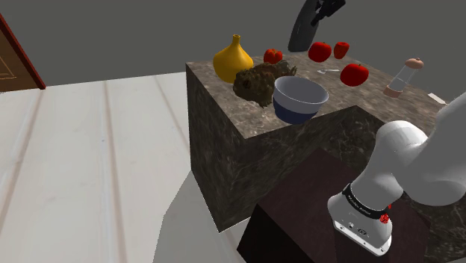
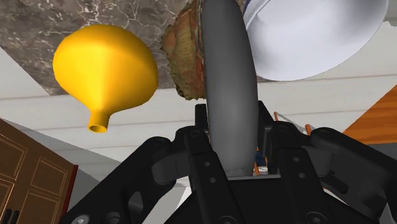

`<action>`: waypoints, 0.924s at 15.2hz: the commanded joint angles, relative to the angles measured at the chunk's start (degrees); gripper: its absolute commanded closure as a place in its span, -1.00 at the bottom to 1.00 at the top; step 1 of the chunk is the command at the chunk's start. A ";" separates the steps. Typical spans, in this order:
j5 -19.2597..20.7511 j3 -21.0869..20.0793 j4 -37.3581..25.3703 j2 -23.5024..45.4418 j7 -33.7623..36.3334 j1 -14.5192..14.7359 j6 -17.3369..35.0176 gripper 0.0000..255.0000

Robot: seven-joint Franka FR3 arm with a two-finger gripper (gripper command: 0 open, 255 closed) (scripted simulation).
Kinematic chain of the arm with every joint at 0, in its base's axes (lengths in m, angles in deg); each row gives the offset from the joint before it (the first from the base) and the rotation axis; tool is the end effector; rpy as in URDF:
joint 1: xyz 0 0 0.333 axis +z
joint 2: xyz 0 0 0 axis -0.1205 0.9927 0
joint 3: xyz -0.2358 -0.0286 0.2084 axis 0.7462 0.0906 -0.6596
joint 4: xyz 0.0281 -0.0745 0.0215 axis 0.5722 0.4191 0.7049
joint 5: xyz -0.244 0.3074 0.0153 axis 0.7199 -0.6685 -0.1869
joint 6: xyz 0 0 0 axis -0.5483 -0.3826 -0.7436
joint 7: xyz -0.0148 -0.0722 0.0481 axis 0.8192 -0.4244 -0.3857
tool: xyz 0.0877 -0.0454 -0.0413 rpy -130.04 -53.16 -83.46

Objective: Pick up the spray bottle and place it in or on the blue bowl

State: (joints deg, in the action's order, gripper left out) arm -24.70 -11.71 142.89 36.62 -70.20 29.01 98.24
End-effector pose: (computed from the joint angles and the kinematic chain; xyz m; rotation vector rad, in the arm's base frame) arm 0.4561 -0.1986 0.6810 -2.1488 -1.6883 -0.6006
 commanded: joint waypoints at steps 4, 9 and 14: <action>9.11 -15.50 13.82 -16.29 10.30 -5.35 5.43 1.00; 10.86 -25.07 24.16 -26.59 16.97 -9.79 7.46 1.00; 11.21 -27.79 30.20 -30.67 18.36 -11.54 9.70 1.00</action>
State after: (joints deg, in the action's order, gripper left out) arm -13.59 -39.39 172.17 6.32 -51.77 17.67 107.40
